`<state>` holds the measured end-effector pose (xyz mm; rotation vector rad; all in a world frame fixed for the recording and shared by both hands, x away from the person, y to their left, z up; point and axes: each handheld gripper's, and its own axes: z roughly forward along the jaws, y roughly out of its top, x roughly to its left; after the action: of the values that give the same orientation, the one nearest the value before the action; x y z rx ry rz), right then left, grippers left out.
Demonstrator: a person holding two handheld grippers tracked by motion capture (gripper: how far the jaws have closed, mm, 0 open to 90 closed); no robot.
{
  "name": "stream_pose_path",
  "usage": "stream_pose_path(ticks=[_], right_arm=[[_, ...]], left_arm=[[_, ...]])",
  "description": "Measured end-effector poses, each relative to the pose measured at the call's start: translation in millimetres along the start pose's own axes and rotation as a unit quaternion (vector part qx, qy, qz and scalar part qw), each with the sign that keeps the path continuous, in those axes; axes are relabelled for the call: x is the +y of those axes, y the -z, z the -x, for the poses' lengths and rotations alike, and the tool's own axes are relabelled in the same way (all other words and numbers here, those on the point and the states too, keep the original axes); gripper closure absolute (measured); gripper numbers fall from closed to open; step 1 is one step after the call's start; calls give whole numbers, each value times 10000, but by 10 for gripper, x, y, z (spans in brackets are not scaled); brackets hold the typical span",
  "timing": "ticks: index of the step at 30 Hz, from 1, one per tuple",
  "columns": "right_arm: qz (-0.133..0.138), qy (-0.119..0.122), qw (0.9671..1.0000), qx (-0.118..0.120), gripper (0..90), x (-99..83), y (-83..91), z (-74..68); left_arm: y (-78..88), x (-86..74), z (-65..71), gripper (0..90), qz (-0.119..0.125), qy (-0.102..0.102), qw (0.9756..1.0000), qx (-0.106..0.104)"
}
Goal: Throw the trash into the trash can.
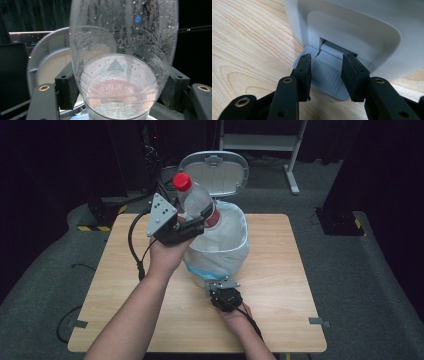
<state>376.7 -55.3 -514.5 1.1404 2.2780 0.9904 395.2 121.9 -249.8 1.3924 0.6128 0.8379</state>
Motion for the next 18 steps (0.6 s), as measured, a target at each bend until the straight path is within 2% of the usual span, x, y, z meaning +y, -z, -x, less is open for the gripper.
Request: stream_pose_path(ticks=[4, 6, 18], right_arm=[[3, 12, 10000, -4, 598, 0, 1, 1], [3, 13, 10000, -1, 599, 0, 0, 2], [5, 14, 10000, 10, 599, -1, 0, 3]], left_arm=[[-102, 2, 11, 294, -41, 4, 10000, -56], [-151, -5, -11, 294, -67, 110, 9998, -130], [-455, -124, -117, 292, -364, 221, 9991, -34]])
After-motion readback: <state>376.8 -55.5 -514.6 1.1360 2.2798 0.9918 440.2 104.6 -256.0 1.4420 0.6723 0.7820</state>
